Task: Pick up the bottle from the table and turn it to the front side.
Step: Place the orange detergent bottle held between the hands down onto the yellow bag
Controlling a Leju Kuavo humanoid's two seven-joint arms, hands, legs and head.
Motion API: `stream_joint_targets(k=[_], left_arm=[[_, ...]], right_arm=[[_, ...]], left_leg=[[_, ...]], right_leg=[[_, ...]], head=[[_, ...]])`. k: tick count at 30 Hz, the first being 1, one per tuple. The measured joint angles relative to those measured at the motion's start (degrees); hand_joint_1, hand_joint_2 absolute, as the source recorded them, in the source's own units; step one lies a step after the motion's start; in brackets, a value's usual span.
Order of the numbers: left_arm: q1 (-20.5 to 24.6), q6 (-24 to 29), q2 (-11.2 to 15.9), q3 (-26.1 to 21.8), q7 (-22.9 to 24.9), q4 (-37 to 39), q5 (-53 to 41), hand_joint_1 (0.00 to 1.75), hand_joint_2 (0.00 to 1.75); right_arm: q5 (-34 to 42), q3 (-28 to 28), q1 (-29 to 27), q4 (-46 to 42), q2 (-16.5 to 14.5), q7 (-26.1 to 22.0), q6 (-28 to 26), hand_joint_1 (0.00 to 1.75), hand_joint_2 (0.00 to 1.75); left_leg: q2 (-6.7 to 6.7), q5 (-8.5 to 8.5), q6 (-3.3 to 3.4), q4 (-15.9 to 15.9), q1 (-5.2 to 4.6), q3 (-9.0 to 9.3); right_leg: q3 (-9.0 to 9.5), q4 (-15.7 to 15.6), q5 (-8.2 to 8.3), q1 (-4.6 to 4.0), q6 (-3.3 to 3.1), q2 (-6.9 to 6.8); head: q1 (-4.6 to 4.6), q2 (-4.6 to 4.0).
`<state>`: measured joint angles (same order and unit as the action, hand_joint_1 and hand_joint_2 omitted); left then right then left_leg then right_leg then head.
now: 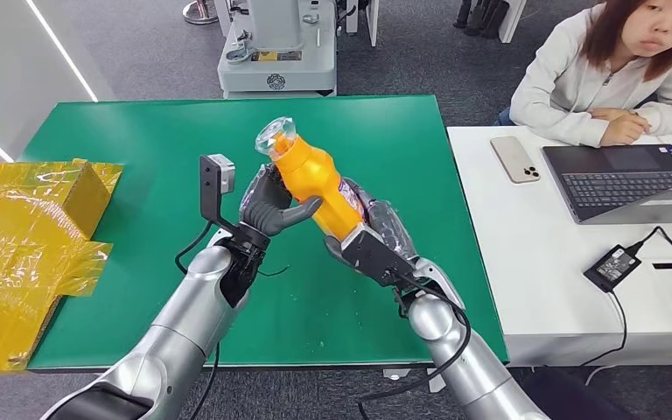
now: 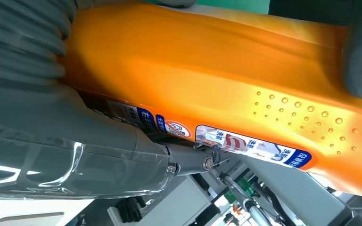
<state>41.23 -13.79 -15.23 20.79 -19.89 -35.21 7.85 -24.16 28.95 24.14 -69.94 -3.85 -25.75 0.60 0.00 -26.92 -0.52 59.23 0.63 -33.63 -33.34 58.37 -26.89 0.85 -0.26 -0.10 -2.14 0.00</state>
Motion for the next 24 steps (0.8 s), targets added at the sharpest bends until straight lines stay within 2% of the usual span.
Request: stream_joint_targets(k=[2,3,4,14,20,24], left_arm=[[0.0,-0.2,0.0,0.0,0.0,0.0,0.0,1.75,1.75],[0.0,-0.3,0.0,0.0,0.0,0.0,0.0,1.75,1.75],[0.0,-0.3,0.0,0.0,0.0,0.0,0.1,1.75,1.75],[0.1,1.3,0.0,0.0,-0.3,0.0,0.0,1.75,1.75],[1.1,8.8,1.2,0.0,-2.6,-0.2,-5.8,1.75,1.75],[1.8,13.9,2.3,0.2,-4.4,-1.1,-13.4,1.75,1.75]], right_arm=[[-0.1,0.0,-0.2,-0.2,0.0,0.0,-0.1,0.43,1.75],[-0.3,0.0,-0.3,-0.3,0.0,-0.1,-0.1,0.05,1.75],[-0.4,0.0,-0.4,-0.3,0.0,-0.3,-0.1,0.00,1.75],[-1.2,0.2,-1.3,-1.4,0.2,-1.2,-0.7,0.00,1.75],[-1.8,0.6,-3.0,-3.3,0.4,-2.0,-1.2,0.00,1.75],[-2.1,1.0,-4.0,-4.8,0.5,-2.5,-1.4,0.00,1.75]], left_leg=[[0.00,0.00,0.00,0.0,0.00,0.00],[0.00,0.00,0.00,0.0,0.00,0.00],[0.00,0.00,0.00,0.0,0.00,0.00],[0.01,0.00,0.00,0.0,0.00,0.00],[0.03,0.00,0.00,0.0,0.00,0.00],[0.03,0.01,-0.02,0.0,0.01,0.00]], right_leg=[[0.00,0.0,0.00,0.00,0.00,0.00],[0.00,0.0,0.00,0.00,0.00,0.01],[0.00,0.0,0.00,0.00,0.00,0.01],[-0.02,0.0,0.00,0.00,0.00,0.01],[-0.06,0.0,0.00,0.00,0.00,0.03],[-0.06,0.0,0.00,0.00,0.00,0.04]], head=[[0.00,0.00],[0.00,0.00],[0.00,0.00],[0.00,0.00],[-0.01,0.00],[-0.01,0.00]])
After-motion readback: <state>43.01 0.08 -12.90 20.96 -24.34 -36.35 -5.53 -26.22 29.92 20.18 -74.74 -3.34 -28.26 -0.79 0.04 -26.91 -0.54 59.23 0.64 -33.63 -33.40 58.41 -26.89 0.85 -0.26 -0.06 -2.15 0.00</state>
